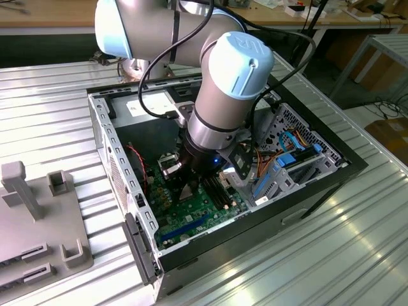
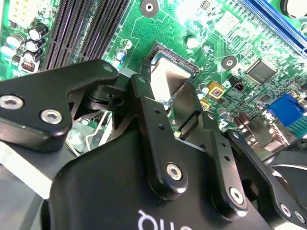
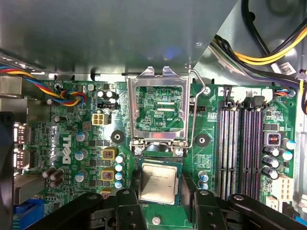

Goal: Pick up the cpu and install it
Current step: 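Place the cpu into insertion slot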

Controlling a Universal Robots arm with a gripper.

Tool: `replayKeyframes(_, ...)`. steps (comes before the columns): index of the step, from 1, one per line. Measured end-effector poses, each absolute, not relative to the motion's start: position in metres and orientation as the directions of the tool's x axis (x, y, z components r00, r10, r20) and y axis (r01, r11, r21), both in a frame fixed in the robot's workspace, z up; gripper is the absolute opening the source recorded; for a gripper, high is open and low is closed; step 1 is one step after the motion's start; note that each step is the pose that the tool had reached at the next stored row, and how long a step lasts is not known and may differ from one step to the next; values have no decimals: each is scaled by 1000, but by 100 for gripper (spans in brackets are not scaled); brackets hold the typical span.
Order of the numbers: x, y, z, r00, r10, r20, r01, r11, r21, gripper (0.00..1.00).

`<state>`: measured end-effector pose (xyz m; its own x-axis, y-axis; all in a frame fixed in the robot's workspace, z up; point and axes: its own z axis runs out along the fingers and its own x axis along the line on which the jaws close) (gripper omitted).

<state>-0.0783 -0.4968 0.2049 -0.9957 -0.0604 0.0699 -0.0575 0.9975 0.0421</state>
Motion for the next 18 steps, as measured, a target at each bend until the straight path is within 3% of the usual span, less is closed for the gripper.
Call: replayKeyframes(18,-81,-497,204,-998,-1,57,1,999,41,45)
